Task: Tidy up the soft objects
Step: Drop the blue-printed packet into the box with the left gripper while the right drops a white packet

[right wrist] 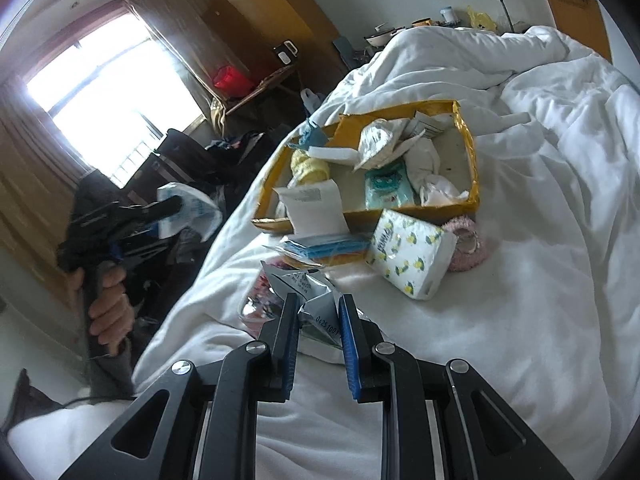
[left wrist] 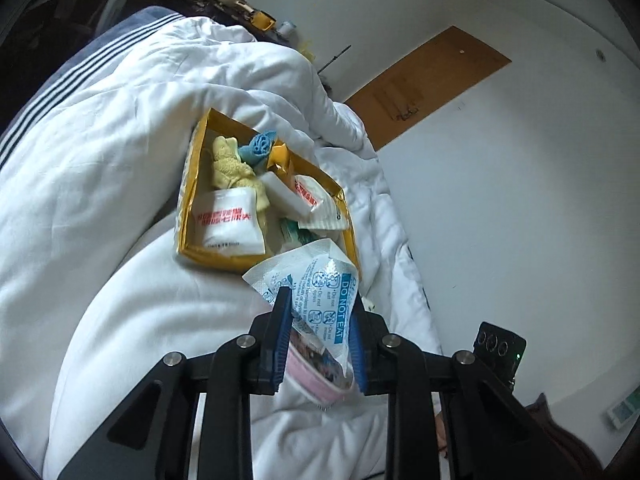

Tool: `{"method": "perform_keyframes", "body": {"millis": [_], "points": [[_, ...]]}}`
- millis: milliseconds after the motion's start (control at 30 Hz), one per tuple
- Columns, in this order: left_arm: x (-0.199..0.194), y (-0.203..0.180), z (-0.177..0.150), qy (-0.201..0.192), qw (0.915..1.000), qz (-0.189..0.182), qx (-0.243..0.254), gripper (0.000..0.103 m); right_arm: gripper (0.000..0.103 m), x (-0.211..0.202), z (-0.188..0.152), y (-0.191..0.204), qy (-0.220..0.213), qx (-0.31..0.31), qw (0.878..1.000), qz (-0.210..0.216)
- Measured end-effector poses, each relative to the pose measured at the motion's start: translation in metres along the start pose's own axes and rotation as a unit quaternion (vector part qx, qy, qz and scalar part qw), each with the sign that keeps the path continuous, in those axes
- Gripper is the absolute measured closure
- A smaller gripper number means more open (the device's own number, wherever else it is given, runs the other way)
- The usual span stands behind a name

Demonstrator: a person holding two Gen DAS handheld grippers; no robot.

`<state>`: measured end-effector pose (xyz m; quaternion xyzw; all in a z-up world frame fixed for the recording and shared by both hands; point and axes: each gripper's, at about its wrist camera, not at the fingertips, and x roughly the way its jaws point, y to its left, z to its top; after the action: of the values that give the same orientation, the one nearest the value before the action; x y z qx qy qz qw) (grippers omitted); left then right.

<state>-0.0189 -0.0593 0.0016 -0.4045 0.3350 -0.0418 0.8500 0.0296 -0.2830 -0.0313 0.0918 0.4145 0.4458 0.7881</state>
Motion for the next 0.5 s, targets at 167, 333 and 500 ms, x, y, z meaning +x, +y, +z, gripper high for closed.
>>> {"method": "perform_keyframes", "body": {"millis": [167,333,500], "points": [[0.01,0.002,0.024,-0.002,1.0,0.009,0.003,0.078,0.082,-0.015,0.017,0.001,-0.003,0.009,1.0,0.014],[0.011,0.004,0.035,-0.007,0.9999,0.014,-0.001,0.078,0.082,-0.034,0.028,0.0,-0.004,0.014,0.999,0.033],[0.02,0.005,0.05,-0.013,0.9995,0.029,0.003,0.078,0.082,-0.036,0.047,-0.004,-0.018,0.014,1.0,0.0]]}}
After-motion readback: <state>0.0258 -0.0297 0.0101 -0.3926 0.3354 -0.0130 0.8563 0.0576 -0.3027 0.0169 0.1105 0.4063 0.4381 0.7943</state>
